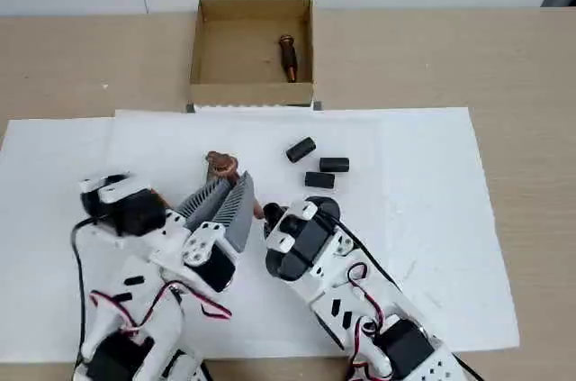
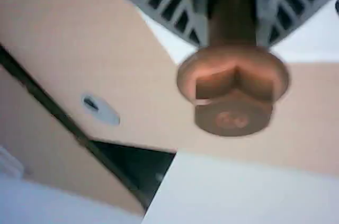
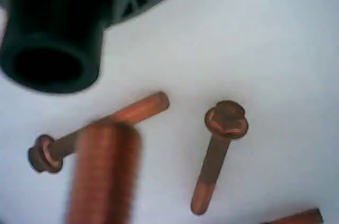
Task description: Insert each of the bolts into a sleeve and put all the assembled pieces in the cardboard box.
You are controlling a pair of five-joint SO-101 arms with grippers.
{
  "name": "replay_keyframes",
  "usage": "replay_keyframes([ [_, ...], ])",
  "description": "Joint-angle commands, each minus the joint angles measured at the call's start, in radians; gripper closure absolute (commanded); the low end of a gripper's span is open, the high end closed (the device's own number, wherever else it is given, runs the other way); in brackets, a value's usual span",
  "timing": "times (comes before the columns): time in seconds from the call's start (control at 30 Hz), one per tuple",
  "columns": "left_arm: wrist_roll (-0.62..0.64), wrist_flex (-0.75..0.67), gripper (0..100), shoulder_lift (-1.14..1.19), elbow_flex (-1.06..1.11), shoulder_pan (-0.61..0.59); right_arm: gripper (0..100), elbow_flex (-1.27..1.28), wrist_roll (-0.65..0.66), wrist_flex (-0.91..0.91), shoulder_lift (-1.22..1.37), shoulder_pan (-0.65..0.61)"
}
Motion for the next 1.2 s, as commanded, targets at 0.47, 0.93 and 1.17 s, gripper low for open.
replay_keyframes([
  [0.47, 0.000, -0.157, 99, -0.008, 0.090, 0.000, 99.6, -0.026, 0.017, -0.028, -0.008, -0.047],
  [0.93, 0.000, -0.157, 99, -0.008, 0.091, 0.000, 99.6, -0.046, 0.015, -0.028, -0.008, -0.045],
  [1.17, 0.000, -0.157, 99, -0.008, 0.091, 0.000, 99.6, -0.044, 0.011, -0.030, -0.008, 0.008],
])
